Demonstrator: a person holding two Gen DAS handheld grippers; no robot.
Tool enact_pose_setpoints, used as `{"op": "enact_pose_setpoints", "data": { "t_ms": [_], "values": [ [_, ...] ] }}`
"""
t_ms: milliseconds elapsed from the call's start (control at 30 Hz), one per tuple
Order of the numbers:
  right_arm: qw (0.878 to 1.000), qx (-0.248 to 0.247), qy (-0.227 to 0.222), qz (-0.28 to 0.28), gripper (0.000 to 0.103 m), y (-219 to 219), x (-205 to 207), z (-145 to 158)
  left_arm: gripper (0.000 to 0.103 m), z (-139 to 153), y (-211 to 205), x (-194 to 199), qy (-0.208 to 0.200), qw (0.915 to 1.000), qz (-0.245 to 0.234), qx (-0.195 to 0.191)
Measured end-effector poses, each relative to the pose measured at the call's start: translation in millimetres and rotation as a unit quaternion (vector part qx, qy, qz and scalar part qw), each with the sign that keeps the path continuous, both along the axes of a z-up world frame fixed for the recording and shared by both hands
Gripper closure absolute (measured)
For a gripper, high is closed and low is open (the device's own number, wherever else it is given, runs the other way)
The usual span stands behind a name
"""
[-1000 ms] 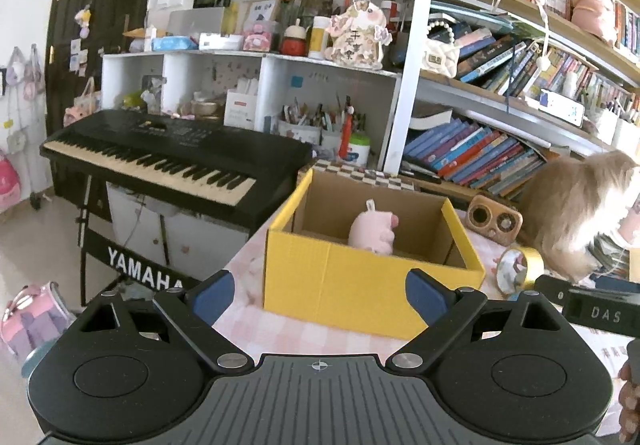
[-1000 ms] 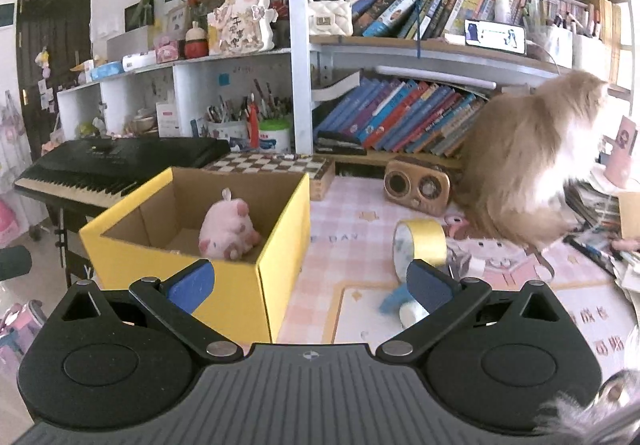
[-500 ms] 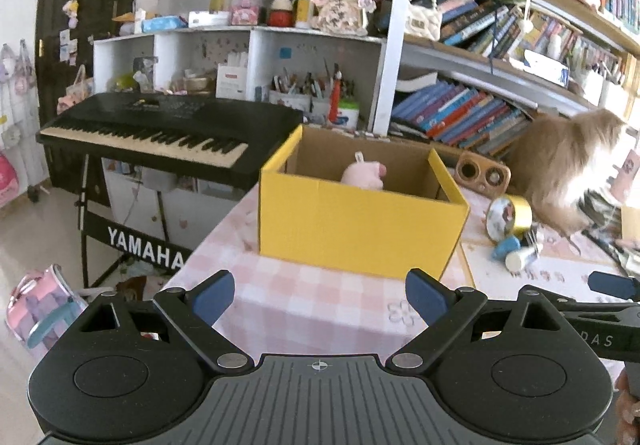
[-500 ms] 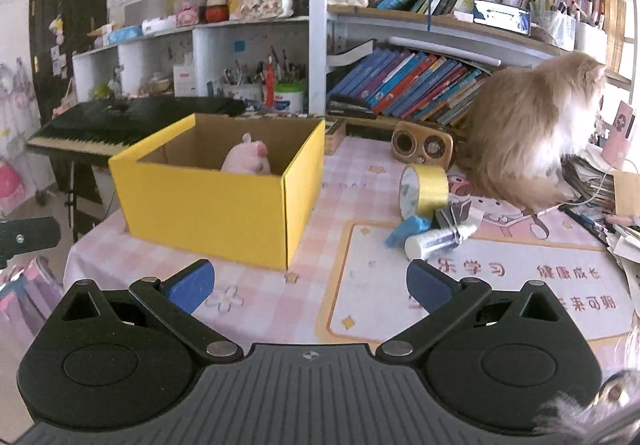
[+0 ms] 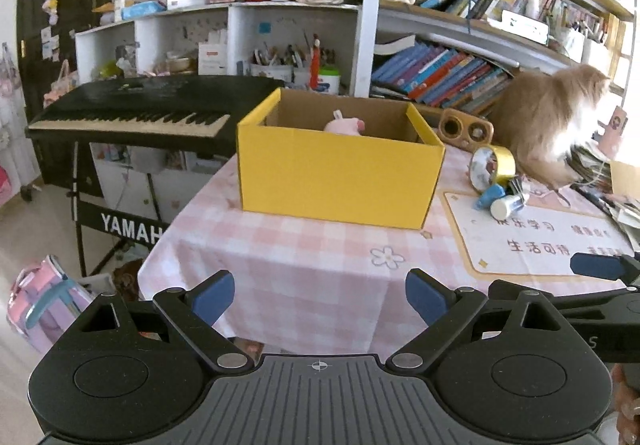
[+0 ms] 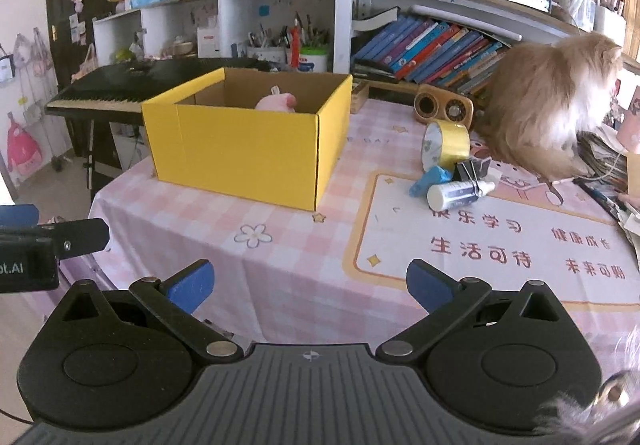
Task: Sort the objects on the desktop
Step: 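Withdraw both tools from the yellow box back over the table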
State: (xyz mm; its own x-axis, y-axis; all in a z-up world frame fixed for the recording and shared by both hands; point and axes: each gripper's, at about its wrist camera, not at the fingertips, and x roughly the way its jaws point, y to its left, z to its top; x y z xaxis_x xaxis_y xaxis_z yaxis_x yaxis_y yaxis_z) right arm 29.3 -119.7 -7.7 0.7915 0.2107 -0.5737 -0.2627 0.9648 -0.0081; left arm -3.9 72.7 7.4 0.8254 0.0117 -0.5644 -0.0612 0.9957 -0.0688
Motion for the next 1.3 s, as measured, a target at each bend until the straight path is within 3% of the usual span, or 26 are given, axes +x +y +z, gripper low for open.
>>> {"op": "enact_pose_setpoints", "data": {
  "t_ms": [700, 1300],
  "values": [
    [0.997, -0.007, 0.015, -0.073, 0.000, -43.8, -22.2, -4.3, 0.008, -2.7, -44.5, 15.2, 0.011, 0.9971, -0.075, -0.006],
    [0.989, -0.004, 0.024, -0.145, 0.000, -97.3, -6.8, -8.6, 0.008, -5.6, -96.4, 53.7, 0.020, 0.9894, -0.144, -0.003]
  ]
}}
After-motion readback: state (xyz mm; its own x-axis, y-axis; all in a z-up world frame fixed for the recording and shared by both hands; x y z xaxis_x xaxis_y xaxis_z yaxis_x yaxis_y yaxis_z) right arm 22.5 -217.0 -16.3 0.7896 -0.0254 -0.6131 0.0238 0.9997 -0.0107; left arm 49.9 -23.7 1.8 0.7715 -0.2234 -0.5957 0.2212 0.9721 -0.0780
